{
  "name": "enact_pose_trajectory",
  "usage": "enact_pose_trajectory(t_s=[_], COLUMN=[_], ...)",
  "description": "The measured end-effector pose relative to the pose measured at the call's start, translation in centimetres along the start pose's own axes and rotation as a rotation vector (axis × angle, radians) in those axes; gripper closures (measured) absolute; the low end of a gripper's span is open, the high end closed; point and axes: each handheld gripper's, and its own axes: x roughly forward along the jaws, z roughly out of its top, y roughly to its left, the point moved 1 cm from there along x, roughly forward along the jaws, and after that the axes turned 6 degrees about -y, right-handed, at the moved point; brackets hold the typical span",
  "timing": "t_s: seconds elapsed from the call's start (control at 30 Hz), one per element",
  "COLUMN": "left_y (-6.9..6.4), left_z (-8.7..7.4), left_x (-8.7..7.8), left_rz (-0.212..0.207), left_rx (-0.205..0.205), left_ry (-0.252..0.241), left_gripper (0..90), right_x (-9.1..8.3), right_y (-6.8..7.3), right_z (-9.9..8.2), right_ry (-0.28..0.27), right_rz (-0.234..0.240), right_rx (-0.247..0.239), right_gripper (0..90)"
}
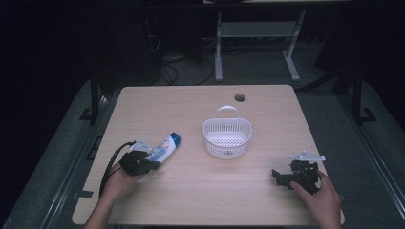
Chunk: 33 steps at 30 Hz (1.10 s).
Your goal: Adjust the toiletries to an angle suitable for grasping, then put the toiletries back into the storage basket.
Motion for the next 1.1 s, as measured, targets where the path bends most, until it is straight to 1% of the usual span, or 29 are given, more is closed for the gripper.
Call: enact_pose_trajectory(t_s=[0.1,0.13,0.23,0.33,0.43,0.5,0.63,0.7,0.8,0.9,0.93,1.03,1.07,1.1], left_y=[0.1,0.1,0.1,0.1,0.0,-0.1,-0.1,-0.1,-0.1,0.0,0.1,0.4,0.5,0.6], left_z=[-0.2,-0.2,-0.3,-0.2,-0.2,-0.2,-0.2,-0.1,-0.1,-0.1,0.0,0.0,0.1,0.1], left_x=[-0.3,-0.4,-0.4,-0.5,-0.7,-0.8,-1.2,-1.4,-1.7,-2.0,-2.2,-2.6,-2.7,-2.7], left_rz=[0.009,0.009,0.009,-0.001,-0.009,-0.013,-0.022,-0.016,-0.015,-0.004,0.002,0.012,0.016,0.017], left_rx=[0.002,-0.004,-0.002,0.000,0.003,-0.002,-0.013,-0.020,-0.017,-0.015,-0.020,-0.028,-0.026,-0.034], left_ry=[-0.001,-0.005,-0.006,-0.013,-0.027,-0.038,-0.053,-0.066,-0.068,-0.072,-0.081,-0.088,-0.092,-0.096], left_gripper=[90.0,90.0,90.0,90.0,86.4,81.1,65.7,58.4,51.5,45.4,43.4,35.1,34.3,32.4], right_x=[0.0,0.0,0.0,0.0,0.0,0.0,0.0,0.0,0.0,0.0,0.0,0.0,0.0,0.0], right_y=[0.0,0.0,0.0,0.0,0.0,0.0,0.0,0.0,0.0,0.0,0.0,0.0,0.0,0.0], right_z=[0.0,0.0,0.0,0.0,0.0,0.0,0.0,0.0,0.0,0.0,0.0,0.0,0.0,0.0], right_ry=[0.000,0.000,0.000,0.000,0.000,0.000,0.000,0.000,0.000,0.000,0.000,0.000,0.000,0.000], right_rz=[0.000,0.000,0.000,0.000,0.000,0.000,0.000,0.000,0.000,0.000,0.000,0.000,0.000,0.000], right_rx=[0.000,0.000,0.000,0.000,0.000,0.000,0.000,0.000,-0.001,0.000,-0.001,-0.001,0.000,-0.001], right_gripper=[0.0,0.0,0.0,0.0,0.0,0.0,0.0,0.0,0.0,0.0,0.0,0.0,0.0,0.0])
